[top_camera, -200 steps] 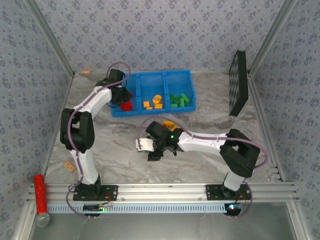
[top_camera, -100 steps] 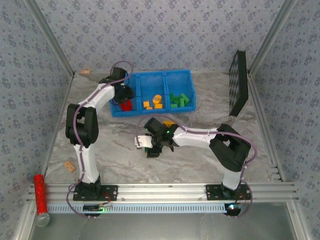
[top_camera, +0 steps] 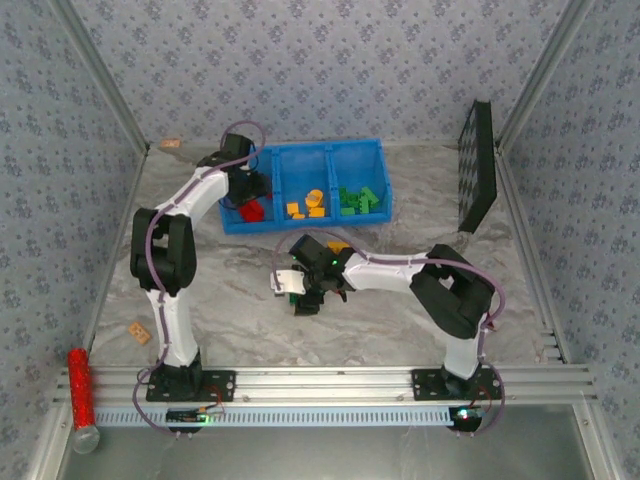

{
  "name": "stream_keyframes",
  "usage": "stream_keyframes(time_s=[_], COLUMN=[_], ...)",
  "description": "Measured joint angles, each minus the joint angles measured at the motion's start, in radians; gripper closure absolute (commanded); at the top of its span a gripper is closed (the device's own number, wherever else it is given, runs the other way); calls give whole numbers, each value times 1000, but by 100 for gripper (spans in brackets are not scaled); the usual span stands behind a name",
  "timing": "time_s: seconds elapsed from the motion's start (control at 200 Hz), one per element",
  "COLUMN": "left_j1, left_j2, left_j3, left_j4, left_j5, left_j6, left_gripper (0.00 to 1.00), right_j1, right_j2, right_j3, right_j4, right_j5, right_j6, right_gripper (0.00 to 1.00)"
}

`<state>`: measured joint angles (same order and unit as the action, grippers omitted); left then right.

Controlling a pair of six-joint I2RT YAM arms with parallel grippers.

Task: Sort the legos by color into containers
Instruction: Pick up the lego from the bottom-center of the table, then place the lego in the container.

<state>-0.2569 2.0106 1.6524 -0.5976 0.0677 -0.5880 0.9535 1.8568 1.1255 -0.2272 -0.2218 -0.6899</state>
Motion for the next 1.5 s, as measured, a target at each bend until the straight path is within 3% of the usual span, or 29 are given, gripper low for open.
stream_keyframes(time_s=[0.15,0.375,0.65,0.925,1.224,1.369,1.499], left_j1=[0,0,0,2,-22,-122,-265], left_j2=[-47,-162,-263,-420,-643,-679,-679], left_j3=[4,12,12,-88,-368,-452,-507], left_j4=[-5,-3,-8,-45,-113,-128,-130], left_j5=[13,23,27,11,-38,-68,-103], left_j6=[0,-8,-15,13,79,110,116], left_gripper=[48,48,48,47,46,46,44], right_j1=[-13,-7,11,-3,-180,-298,-411], right_j2=[24,51,66,36,-208,-256,-235], right_j3=[13,27,69,49,31,31,100], right_j4=[-1,-4,-51,7,74,103,58], right_j5=[-11,5,25,68,-30,-56,-45], right_j6=[-3,-13,-24,7,158,240,343], right_gripper=[31,46,78,86,87,88,87])
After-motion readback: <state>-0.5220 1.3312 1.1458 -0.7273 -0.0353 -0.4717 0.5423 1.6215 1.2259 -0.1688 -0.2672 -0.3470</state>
